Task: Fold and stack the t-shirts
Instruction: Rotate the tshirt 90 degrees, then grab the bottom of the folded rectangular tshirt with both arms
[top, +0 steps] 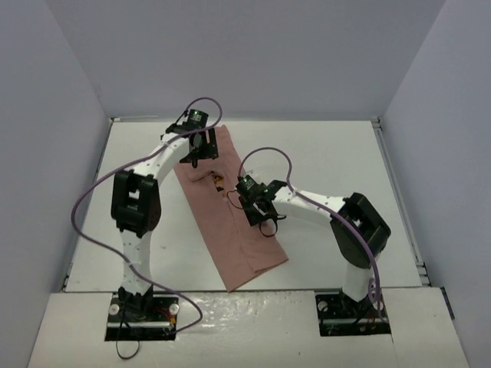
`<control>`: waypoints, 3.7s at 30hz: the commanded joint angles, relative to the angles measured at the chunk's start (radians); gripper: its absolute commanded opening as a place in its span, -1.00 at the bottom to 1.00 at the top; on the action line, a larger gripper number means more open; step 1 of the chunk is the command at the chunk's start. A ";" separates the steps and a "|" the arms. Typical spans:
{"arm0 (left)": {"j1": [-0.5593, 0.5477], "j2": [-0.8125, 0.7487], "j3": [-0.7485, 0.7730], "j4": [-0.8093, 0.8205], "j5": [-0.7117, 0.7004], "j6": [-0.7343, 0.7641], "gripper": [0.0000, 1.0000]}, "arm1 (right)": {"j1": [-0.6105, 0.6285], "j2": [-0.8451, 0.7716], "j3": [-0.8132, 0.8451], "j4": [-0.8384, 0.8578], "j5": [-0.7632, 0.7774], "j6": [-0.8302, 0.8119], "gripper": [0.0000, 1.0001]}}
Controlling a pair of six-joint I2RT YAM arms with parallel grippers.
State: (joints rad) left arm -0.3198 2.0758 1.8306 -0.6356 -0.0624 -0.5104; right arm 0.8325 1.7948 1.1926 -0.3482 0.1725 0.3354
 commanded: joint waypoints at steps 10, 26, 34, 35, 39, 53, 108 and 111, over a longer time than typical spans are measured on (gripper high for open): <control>0.003 0.369 0.344 -0.046 -0.046 0.020 0.55 | 0.144 0.041 -0.116 0.150 -0.047 0.160 -0.17; 0.018 0.005 0.353 -0.076 -0.007 0.090 0.55 | 0.003 -0.209 -0.087 0.106 0.058 0.108 -0.10; 0.016 -0.647 -0.417 -0.096 0.077 -0.043 0.56 | 0.024 -0.387 -0.268 0.096 -0.026 0.199 0.10; 0.016 -0.720 -0.500 -0.106 0.099 -0.055 0.56 | 0.036 -0.387 -0.286 0.100 -0.022 0.205 0.11; 0.010 -0.915 -0.801 -0.137 0.156 -0.136 0.56 | 0.113 -0.339 -0.289 0.111 -0.015 0.222 0.11; -0.011 -1.009 -1.159 -0.046 0.161 -0.284 0.56 | 0.286 -0.037 -0.159 0.167 0.095 0.327 0.10; -0.254 -0.805 -1.196 0.101 0.192 -0.457 0.44 | 0.178 -0.217 -0.369 0.140 0.027 0.564 0.08; -0.253 -0.787 -1.205 0.114 0.188 -0.456 0.43 | 0.178 -0.201 -0.366 0.141 0.028 0.564 0.08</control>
State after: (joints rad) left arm -0.5674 1.2618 0.6309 -0.5907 0.1508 -0.9522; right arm 1.0080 1.5739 0.8188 -0.2005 0.1579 0.8708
